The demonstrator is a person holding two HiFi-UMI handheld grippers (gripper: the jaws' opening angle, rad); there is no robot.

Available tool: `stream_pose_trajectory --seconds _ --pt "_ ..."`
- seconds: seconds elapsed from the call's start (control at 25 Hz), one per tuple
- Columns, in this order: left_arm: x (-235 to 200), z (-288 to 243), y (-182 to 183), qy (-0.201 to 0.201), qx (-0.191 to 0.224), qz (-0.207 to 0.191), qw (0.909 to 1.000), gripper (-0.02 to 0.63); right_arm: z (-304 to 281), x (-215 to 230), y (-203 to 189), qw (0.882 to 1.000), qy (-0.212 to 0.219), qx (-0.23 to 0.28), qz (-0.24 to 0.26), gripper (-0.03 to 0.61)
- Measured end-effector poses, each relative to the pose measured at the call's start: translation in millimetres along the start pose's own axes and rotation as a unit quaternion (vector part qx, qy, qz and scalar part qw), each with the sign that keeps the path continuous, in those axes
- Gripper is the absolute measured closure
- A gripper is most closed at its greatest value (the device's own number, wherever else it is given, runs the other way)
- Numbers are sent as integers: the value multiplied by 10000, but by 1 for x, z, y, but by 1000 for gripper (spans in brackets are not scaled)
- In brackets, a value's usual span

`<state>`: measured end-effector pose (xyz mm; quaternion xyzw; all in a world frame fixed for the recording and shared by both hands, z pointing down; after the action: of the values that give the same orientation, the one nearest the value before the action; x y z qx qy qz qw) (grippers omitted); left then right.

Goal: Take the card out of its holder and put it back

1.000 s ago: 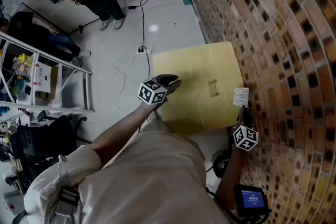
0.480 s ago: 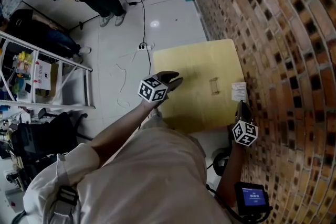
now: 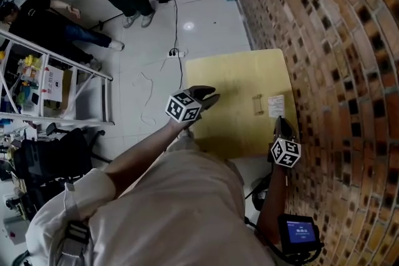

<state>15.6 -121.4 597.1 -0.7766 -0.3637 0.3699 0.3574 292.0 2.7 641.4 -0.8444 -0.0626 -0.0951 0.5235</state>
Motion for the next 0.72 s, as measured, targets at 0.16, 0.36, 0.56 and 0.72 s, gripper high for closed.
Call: stream_pose_trajectory --seconds 0.16,0.36,0.56,0.72 --pt "-4 -2 0 21 -28 -12 10000 479 -24 2 -10 9998 106 -182 73 568" --pt "-10 0 -1 49 -69 10 10000 479 -48 0 -22 9989 212 -398 118 568" --pt "-14 1 0 66 -84 48 9999 479 -67 -1 -36 9973 274 -645 208 568" --pt "-16 -2 -1 73 -108 84 9999 480 -80 3 -48 9959 285 -817 261 567"
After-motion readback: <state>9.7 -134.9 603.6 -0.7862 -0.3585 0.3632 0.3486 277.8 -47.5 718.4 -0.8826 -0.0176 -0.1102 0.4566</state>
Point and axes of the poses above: the fingertips, and each gripper's own axes: z backward along the fingers, x to its right, y out of its top, the point moved 3 cm from there along z, backward along the fingers, and after that the axes turned 2 degrees about x, right-handed, at the moved point
